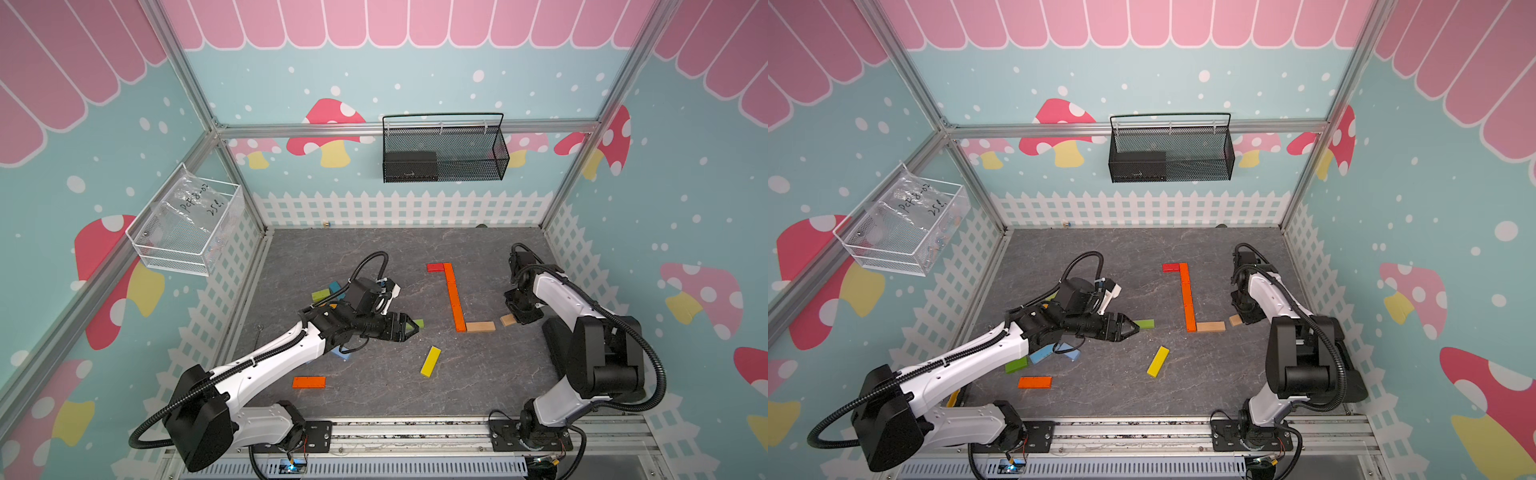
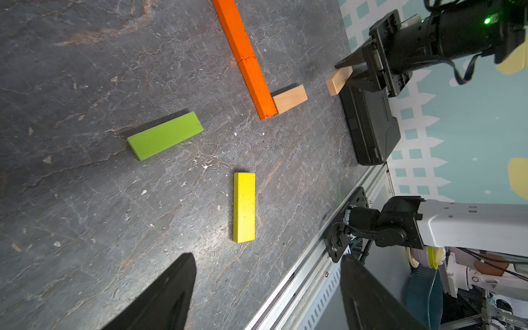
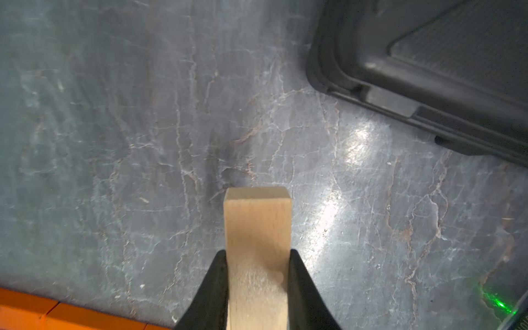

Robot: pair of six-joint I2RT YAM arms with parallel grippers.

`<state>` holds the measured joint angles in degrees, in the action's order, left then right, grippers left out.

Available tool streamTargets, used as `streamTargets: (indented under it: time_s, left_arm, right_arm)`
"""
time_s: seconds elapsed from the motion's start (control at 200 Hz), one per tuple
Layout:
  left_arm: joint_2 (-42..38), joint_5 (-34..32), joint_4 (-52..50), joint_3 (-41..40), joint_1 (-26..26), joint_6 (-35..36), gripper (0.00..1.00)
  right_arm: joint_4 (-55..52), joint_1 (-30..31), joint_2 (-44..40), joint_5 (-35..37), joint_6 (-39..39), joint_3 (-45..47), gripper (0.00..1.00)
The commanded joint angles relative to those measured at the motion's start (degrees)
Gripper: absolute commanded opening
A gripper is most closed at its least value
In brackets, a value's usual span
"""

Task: Assemble a giraffe with building blocks
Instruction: Assemble the building block at the center of the board.

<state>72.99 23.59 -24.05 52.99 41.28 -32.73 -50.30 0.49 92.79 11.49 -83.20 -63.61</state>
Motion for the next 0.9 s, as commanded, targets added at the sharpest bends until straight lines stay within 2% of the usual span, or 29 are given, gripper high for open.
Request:
streamTargets:
  time_s: [0.0,0.26,0.646,0.896]
  left_arm:
    - [0.37,0.75,1.04,1.06,0.21,0.52,0.82]
    - [-0.20,1.13,1.22,1.49,0.25,0.30,0.82]
    - [0.14,0.80,1.11,1.32,0.27,0.30,0.82]
    - [0.72,0.97,1.11,1.68,0.28,0.38,0.82]
  right_arm:
    - [2.01,-0.32,-1.35,-0.14,-6.42,1.96,0.00]
    - [2.89,-0.64,1.91,0.55,-11.51,3.23,0.00]
    - [4.15,-1.46,7.69,1.29,-11.96,2.31,0.00]
    - [6.59,-1.46,7.67,0.81,-13.86,3.91,0.01]
